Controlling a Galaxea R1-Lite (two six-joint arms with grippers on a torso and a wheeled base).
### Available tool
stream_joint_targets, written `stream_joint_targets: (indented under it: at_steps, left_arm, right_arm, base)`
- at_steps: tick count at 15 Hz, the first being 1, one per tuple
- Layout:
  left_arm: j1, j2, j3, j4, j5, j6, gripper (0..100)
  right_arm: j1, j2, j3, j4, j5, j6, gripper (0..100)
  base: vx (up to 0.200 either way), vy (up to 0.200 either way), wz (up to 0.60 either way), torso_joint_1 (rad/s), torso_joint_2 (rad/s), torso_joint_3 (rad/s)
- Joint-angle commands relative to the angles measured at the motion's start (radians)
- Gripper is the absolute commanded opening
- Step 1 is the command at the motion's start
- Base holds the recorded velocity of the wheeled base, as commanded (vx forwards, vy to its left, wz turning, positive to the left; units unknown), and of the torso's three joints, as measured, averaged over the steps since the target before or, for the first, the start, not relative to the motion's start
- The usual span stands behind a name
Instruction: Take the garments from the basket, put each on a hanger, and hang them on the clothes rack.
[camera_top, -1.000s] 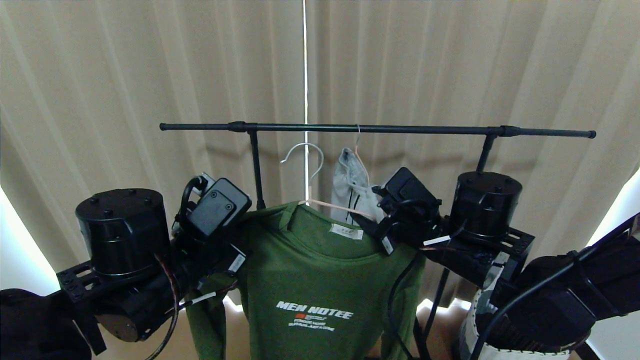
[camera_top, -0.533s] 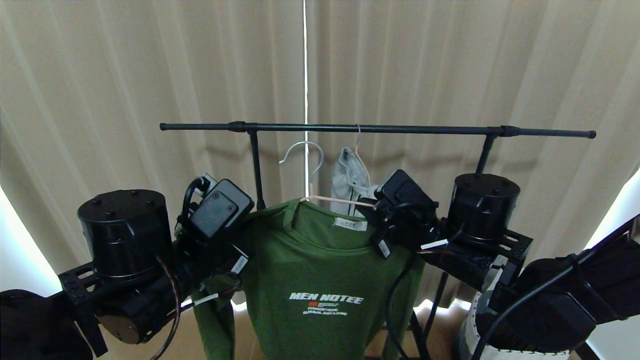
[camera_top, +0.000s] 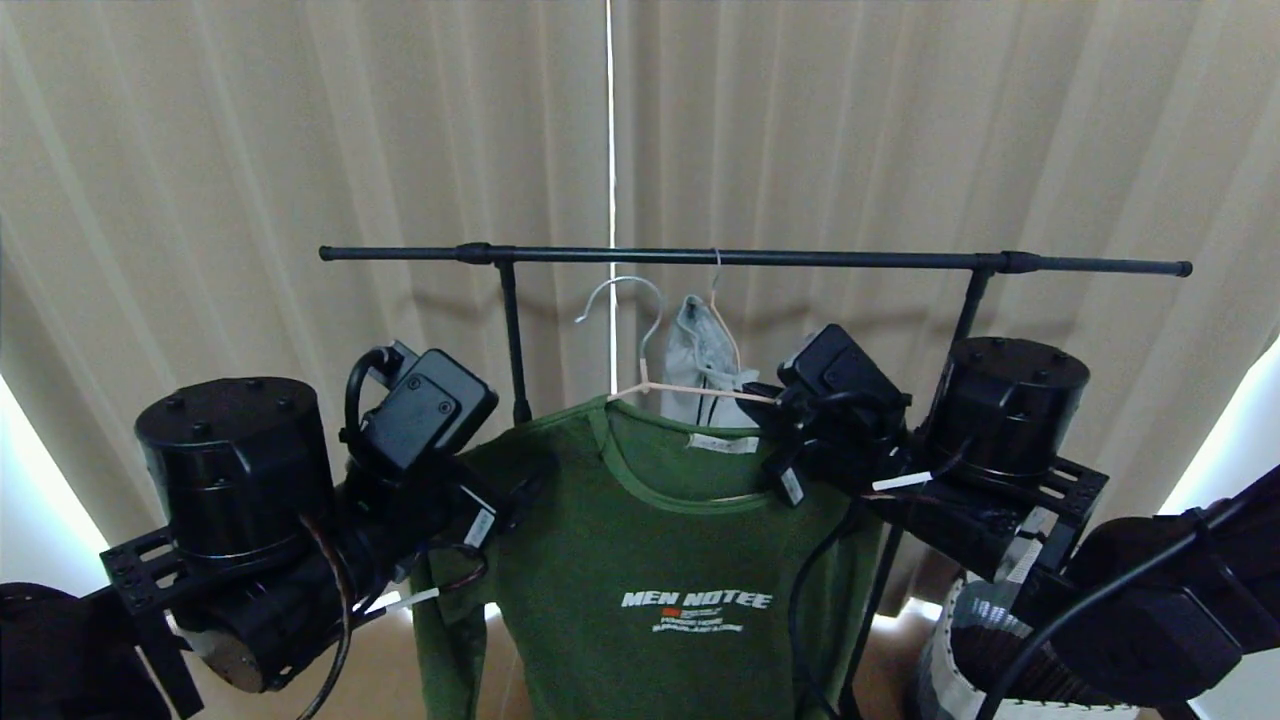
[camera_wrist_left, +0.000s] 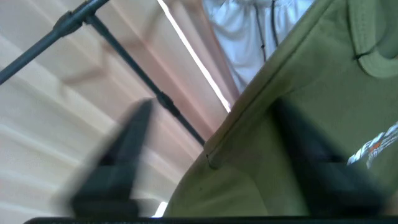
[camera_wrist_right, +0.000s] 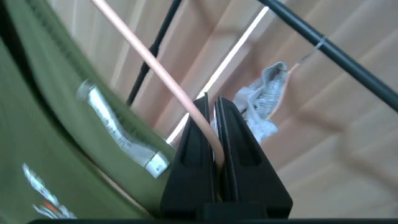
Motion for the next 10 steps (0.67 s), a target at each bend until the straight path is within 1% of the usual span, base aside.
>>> stream_joint_targets:
  at_steps: [1, 4, 6, 7, 8, 10]
  left_arm:
    - [-0.001, -0.056, 0.014, 0.002, -0.015, -0.011, 100]
    - [-0.001, -0.105, 0.039, 0.004, -0.015, -0.012, 100]
    - [0.003, -0.151, 0.092, 0.008, -0.015, -0.015, 100]
    - [0.006, -0.164, 0.115, 0.008, -0.015, -0.02, 100]
    - [0.008, -0.186, 0.149, 0.008, -0.015, -0.037, 100]
    - [0.01, -0.189, 0.174, 0.008, -0.015, -0.069, 100]
  right_arm:
    - [-0.049, -0.039, 0.031, -0.001, -0.005, 0.0, 0]
    - [-0.098, -0.083, 0.065, 0.0, -0.005, 0.0, 0]
    - [-0.143, -0.114, 0.097, -0.001, -0.003, 0.0, 0]
    - [-0.152, -0.123, 0.108, -0.003, -0.001, 0.001, 0]
    - [-0.163, -0.135, 0.125, -0.003, 0.0, 0.008, 0]
    - [-0.167, -0.151, 0.131, -0.003, 0.0, 0.026, 0]
  base:
    - [0.0, 0.0, 0.0, 0.0, 0.0, 0.0]
    - [0.0, 0.0, 0.0, 0.0, 0.0, 0.0]
    - [0.0, 0.0, 0.0, 0.0, 0.0, 0.0]
    - [0.0, 0.0, 0.0, 0.0, 0.0, 0.0]
    - [0.0, 0.0, 0.0, 0.0, 0.0, 0.0]
    - [0.0, 0.0, 0.0, 0.0, 0.0, 0.0]
